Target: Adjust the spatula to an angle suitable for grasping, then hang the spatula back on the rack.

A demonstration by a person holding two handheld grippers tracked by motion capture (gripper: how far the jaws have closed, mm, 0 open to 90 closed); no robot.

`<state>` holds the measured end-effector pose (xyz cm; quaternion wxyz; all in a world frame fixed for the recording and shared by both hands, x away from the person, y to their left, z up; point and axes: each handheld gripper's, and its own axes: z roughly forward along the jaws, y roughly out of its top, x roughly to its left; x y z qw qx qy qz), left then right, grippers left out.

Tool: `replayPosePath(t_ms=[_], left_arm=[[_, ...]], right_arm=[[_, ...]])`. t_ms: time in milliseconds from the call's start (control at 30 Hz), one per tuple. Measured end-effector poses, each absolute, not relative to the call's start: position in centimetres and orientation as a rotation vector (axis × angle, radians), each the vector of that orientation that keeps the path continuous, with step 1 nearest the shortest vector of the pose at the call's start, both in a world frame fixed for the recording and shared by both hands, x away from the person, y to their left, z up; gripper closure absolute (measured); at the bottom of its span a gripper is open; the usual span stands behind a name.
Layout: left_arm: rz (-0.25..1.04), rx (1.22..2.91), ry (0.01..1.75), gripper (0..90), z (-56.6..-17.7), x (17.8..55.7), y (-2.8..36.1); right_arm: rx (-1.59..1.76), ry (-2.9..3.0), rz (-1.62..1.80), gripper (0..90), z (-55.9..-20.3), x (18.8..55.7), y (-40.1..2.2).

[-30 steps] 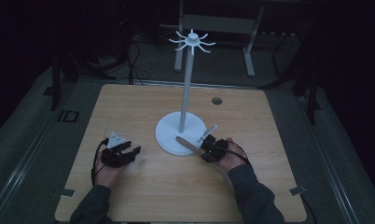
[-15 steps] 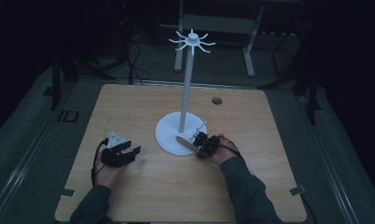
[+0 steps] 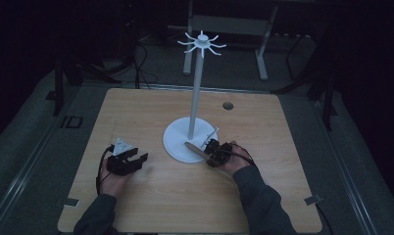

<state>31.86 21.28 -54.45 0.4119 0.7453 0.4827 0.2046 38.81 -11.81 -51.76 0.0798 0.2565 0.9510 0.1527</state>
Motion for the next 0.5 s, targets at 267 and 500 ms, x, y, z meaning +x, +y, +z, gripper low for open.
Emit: replayPosePath(t_ms=[267,500], left_arm=[[0.517,1.876,1.214,50.3,-54.5,31.8,21.2],[0.516,1.873,1.217,50.3,-54.5,31.9,21.3]], right_arm=[[0.768,2.800,0.539,75.5,-50.7,38.2,-12.8],[0.788,2.731,0.647,75.6,-49.5,37.6,-14.1]])
